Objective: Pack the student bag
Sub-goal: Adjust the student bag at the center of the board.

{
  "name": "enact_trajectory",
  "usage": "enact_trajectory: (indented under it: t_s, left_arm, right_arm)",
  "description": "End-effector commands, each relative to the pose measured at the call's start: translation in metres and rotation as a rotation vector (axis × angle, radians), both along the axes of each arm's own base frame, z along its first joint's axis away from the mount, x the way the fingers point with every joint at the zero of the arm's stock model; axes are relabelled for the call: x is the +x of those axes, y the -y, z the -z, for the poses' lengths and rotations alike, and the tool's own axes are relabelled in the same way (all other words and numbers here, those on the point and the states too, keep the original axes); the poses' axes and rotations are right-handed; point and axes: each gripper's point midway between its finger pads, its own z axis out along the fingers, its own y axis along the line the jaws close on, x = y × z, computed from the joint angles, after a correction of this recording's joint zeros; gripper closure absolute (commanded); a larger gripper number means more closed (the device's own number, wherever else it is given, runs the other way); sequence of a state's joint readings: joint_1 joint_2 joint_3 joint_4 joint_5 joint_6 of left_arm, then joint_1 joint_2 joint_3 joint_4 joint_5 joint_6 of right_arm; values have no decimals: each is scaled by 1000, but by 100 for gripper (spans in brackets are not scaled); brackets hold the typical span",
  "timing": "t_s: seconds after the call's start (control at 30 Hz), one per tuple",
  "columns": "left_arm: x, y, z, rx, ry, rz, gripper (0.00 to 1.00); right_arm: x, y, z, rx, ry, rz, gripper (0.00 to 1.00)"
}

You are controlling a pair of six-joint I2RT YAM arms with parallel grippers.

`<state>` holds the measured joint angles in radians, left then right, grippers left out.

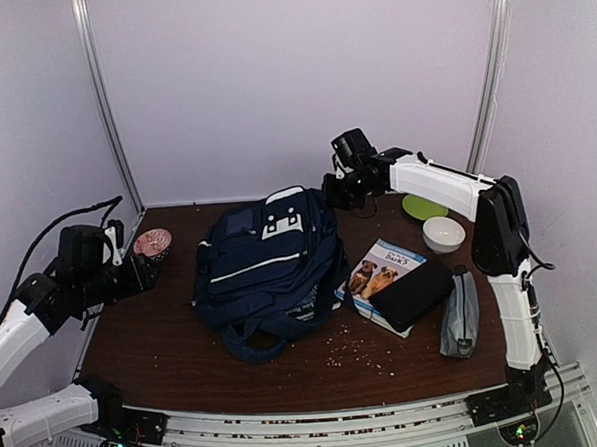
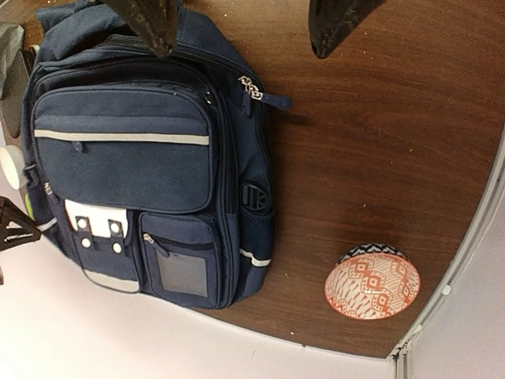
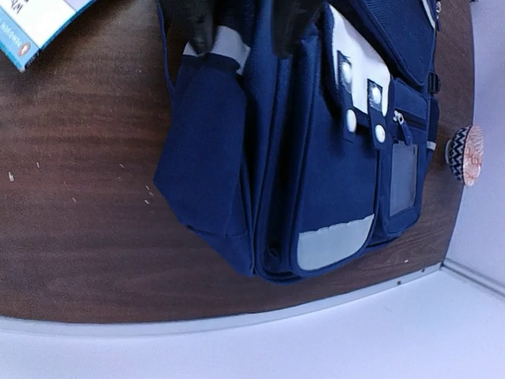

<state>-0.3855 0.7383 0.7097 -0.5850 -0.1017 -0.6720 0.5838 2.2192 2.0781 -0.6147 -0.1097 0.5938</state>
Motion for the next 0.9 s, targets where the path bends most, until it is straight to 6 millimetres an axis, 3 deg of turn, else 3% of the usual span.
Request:
enact_trajectory:
  t_s: [0.0,0.1,0.23,0.33,0.53,0.63,0.7,0.77,0.87]
  left_arm:
    - [8,9,-13,-8,66,45,3]
    - [11,14,-7,-6,59,71,3]
    - [14,22,-4,-18,56,98,3]
    - [16,24,2,-27,39,94,3]
    - [21,22,26,-53,-25,35,3]
    - [22,24,39,-77,-68,21,3]
    - [19,23,47,-87,-93,5,3]
    - [16,19,48,-96,-96,-17,3]
    - [8,11,45,-91,-82,-46,3]
  right_arm:
    - [1,15,-37,-41,87,3,44]
    - [-20,17,-66,-13,134,-1,27]
    - [-66,14,-93,30,174,-35,26]
    - [-111,-3,-94,77,194,-96,28]
    - [-191,-71,-67,-26,215,-312,32]
    - [-217,-105,-53,-72,241,-434,34]
    - [-233,-129,-54,-132,309,-541,34]
    - [-252,-155,-57,-197,368,-645,34]
    - [-266,-184,-57,-298,434,-734,32]
